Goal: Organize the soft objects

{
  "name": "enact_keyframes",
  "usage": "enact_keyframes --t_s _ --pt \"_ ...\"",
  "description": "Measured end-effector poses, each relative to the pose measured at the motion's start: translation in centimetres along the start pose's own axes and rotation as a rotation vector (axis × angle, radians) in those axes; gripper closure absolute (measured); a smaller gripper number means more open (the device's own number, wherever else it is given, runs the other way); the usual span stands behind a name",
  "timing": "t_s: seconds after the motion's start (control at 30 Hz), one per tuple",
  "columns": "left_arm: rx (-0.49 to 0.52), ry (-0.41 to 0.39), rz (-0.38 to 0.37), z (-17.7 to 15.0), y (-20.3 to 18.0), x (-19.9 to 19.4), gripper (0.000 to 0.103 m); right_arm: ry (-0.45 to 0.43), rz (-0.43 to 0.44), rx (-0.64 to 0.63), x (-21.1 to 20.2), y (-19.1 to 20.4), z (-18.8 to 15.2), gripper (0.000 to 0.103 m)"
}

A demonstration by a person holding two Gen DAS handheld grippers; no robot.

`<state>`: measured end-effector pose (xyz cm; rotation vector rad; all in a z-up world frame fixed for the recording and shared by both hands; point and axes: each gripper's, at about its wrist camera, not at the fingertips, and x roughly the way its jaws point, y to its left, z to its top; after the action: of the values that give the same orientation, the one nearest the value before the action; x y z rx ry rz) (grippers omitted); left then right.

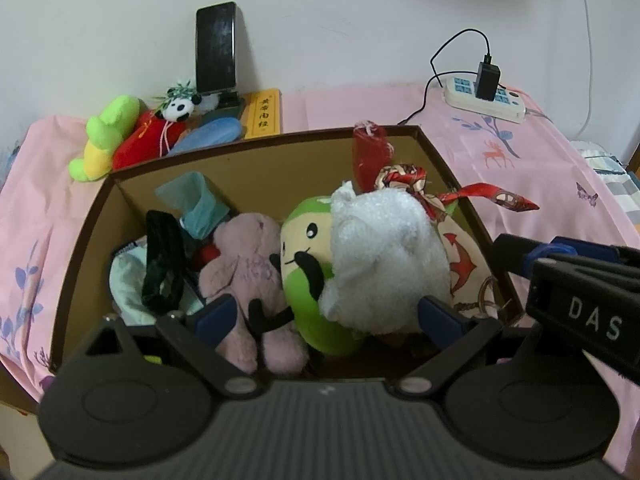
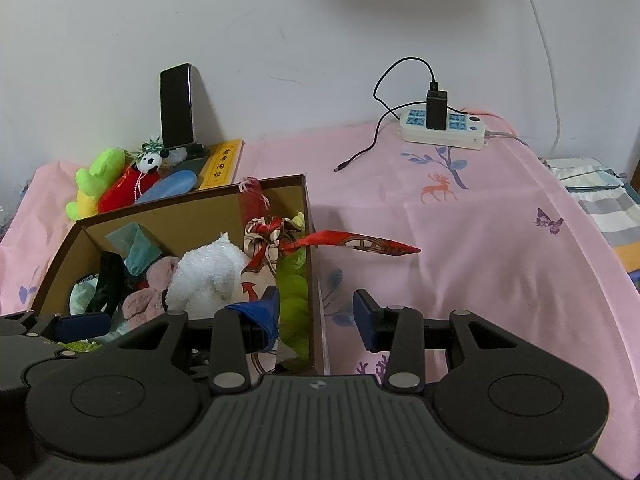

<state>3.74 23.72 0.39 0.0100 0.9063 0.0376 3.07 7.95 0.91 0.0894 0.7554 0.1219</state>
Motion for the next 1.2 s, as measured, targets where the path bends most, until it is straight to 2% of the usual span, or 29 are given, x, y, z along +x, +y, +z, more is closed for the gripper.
enact_keyframes --t_s 0.3,1.2 --pt "-0.003 -0.020 0.044 0.1 0.2 -0.6 0.005 -0.003 -0.029 0.020 -0.2 -0.5 0.1 0.079" --pt "-0.010 -0.010 0.045 -0.2 0.2 -1.1 0.005 -0.018 0.016 -0.001 -0.8 0.0 0.0 0.079"
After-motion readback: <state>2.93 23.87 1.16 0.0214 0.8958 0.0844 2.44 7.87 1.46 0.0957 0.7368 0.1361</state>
